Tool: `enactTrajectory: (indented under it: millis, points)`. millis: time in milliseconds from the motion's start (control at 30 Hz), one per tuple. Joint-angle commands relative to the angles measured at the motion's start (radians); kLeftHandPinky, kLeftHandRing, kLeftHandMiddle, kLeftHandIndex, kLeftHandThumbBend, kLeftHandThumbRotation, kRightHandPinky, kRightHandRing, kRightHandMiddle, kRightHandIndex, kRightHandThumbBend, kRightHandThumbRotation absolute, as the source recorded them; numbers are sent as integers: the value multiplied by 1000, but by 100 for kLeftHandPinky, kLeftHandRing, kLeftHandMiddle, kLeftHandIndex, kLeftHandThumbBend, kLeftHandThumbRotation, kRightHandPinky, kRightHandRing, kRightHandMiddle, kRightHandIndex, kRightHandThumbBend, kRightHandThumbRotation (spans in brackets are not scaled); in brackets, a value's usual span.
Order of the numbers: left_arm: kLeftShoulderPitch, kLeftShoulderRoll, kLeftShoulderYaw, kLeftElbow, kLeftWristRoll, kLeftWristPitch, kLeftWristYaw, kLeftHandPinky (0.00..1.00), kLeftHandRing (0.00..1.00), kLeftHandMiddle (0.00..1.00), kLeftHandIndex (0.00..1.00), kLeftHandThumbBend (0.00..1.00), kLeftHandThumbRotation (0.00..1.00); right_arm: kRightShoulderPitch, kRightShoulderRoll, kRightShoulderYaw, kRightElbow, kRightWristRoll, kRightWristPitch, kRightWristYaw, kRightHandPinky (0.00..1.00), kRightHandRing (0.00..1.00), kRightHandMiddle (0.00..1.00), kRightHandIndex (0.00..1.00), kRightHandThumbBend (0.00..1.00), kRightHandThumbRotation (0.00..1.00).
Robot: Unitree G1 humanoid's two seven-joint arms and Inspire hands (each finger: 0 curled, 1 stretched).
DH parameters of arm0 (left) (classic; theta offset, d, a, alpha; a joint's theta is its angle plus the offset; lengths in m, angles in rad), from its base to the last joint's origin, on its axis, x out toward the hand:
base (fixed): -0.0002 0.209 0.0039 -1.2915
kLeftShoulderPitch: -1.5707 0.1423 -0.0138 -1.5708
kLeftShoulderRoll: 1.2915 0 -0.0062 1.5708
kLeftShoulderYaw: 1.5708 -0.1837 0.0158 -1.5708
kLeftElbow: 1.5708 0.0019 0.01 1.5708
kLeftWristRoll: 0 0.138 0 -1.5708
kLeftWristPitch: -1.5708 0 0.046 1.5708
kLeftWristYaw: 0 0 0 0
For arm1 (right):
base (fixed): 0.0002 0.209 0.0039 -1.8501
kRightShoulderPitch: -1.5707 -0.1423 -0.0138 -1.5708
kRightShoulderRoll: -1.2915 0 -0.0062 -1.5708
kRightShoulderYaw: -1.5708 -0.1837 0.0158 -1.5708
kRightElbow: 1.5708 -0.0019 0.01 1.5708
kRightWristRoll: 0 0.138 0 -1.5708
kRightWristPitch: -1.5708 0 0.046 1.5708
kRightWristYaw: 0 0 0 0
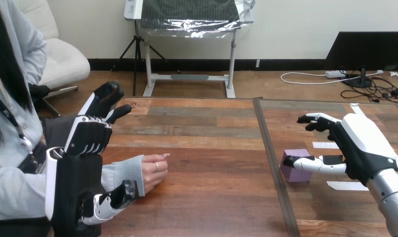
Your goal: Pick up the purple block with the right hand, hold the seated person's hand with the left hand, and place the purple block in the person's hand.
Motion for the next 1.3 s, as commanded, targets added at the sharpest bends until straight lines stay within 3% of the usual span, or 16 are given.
enactTrajectory:
  millis: [0, 267, 500, 1267]
  points:
    - [-68, -5, 11, 16, 5, -19, 3, 80, 89, 89, 86, 100, 67, -72, -14, -38, -53, 12, -24, -29, 67, 78, 76, 80, 95, 61]
    - [-68, -8, 11, 25, 9, -20, 9, 81, 89, 90, 86, 100, 68, -63, -23, -61, -121, 14, -5, -2, 67, 79, 78, 81, 99, 64]
    - [-74, -8, 17, 36, 24, -24, 14, 80, 89, 90, 87, 100, 70, -80, -22, -65, -106, 13, -25, -10, 68, 79, 79, 82, 100, 67]
    - [-60, -17, 8, 26, 32, 1, 22, 81, 89, 89, 86, 100, 70, -223, 19, -10, 115, -39, -99, -70, 72, 81, 79, 80, 100, 70]
